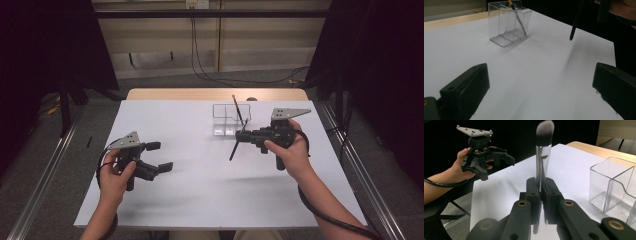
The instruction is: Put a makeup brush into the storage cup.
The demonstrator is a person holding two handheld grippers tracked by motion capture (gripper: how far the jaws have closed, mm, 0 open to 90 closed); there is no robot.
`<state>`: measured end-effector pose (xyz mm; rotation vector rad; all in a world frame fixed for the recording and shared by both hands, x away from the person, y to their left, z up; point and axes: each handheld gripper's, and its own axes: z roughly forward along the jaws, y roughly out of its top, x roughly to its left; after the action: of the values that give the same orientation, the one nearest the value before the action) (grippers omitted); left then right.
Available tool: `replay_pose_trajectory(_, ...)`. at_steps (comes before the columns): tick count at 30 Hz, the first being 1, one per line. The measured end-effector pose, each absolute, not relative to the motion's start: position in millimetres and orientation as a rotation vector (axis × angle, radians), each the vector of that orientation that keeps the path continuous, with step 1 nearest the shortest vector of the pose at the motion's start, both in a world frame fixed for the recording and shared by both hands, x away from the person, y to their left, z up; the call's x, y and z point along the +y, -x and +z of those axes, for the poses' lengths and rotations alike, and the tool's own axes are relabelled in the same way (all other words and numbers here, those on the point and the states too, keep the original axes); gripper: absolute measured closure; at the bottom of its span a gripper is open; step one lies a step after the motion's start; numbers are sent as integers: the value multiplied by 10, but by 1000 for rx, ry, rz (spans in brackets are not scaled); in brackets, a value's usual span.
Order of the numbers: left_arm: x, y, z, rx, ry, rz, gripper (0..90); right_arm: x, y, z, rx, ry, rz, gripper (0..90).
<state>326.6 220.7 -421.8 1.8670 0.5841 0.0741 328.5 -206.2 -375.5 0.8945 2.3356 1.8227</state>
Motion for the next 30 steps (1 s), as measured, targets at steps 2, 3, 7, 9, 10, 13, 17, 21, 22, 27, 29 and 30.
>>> replay_pose_trajectory(2,2229,-3258,-4217,590,-1863,79,9,-2062,-3287,-3754,2336,-894,1822,846)
replay_pose_trajectory(3,2238,-3257,-4217,590,-1862,81,9,-2062,-3288,-3754,2334,-894,1821,846)
replay_pose_trajectory(7,2297,-3240,-4220,597,-1861,89,9,-2060,-3295,-3756,2334,-895,1820,846)
replay_pose_trajectory(9,2339,-3226,-4225,600,-1870,92,9,-2054,-3299,-3761,2335,-894,1820,846)
replay_pose_trajectory(10,2356,-3219,-4229,605,-1866,94,9,-2051,-3301,-3765,2336,-893,1821,847)
replay_pose_trajectory(13,2412,-3201,-4234,618,-1859,102,9,-2043,-3307,-3774,2337,-893,1821,846)
replay_pose_trajectory(17,2476,-3178,-4240,631,-1862,113,9,-2032,-3310,-3771,2341,-891,1814,846)
replay_pose_trajectory(21,2534,-3154,-4246,638,-1859,117,9,-2028,-3317,-3764,2342,-885,1809,846)
replay_pose_trajectory(22,2543,-3148,-4248,643,-1851,124,9,-2027,-3318,-3761,2344,-886,1808,846)
replay_pose_trajectory(27,2592,-3125,-4242,641,-1856,141,9,-2029,-3326,-3755,2342,-884,1805,846)
replay_pose_trajectory(29,2618,-3117,-4237,647,-1854,148,9,-2035,-3329,-3752,2340,-881,1802,846)
replay_pose_trajectory(30,2625,-3115,-4237,648,-1849,143,9,-2039,-3332,-3749,2343,-878,1799,846)
